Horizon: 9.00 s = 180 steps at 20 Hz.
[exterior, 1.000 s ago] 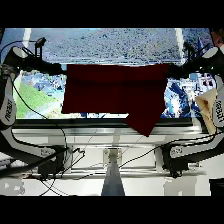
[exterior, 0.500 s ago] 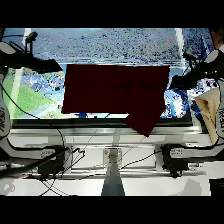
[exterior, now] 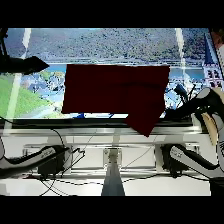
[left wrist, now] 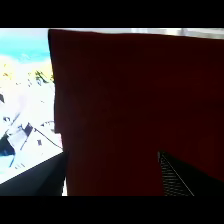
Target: Fold the clothes and pants, and hang the long-sleeved shirts on hangers.
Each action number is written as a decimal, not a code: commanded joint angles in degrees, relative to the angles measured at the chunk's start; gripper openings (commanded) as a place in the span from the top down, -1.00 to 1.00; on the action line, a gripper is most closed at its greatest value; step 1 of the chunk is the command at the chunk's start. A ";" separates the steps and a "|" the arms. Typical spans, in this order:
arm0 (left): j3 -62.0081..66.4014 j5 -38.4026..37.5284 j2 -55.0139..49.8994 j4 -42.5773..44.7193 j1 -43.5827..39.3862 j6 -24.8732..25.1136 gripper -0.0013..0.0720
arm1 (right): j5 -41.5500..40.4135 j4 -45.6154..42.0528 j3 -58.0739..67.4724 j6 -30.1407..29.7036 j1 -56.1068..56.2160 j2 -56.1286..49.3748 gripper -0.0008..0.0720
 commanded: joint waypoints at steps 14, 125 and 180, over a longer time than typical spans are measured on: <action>-36.54 0.28 9.18 -1.77 15.37 3.89 -0.66 | -17.68 17.73 -9.57 -3.80 -0.17 2.51 0.93; 7.19 24.72 -12.87 -20.02 -41.59 -6.25 0.92 | -19.98 9.09 63.73 17.99 30.36 -30.29 0.93; 7.23 11.98 4.94 17.90 -28.79 -1.14 0.92 | 16.59 -29.42 59.52 46.73 -27.61 -0.31 0.93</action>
